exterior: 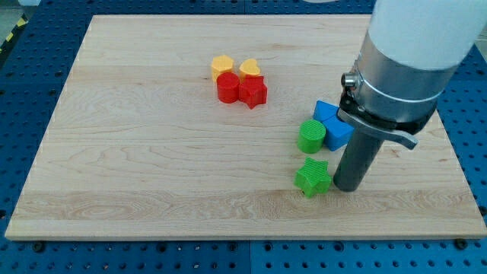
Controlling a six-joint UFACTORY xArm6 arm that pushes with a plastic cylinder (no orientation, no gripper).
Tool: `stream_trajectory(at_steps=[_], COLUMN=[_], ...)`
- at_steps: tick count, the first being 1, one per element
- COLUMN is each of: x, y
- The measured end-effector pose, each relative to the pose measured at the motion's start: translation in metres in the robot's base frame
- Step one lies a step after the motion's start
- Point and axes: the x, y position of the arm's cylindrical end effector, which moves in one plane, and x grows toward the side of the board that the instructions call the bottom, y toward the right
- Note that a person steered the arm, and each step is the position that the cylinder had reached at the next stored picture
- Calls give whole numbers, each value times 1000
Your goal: Separate the green star from the blue blocks
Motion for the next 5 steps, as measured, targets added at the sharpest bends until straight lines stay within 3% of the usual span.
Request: stream_trajectory(at_steps=[2,3,5], x=[-16,5,4], y=[-12,-31,-45])
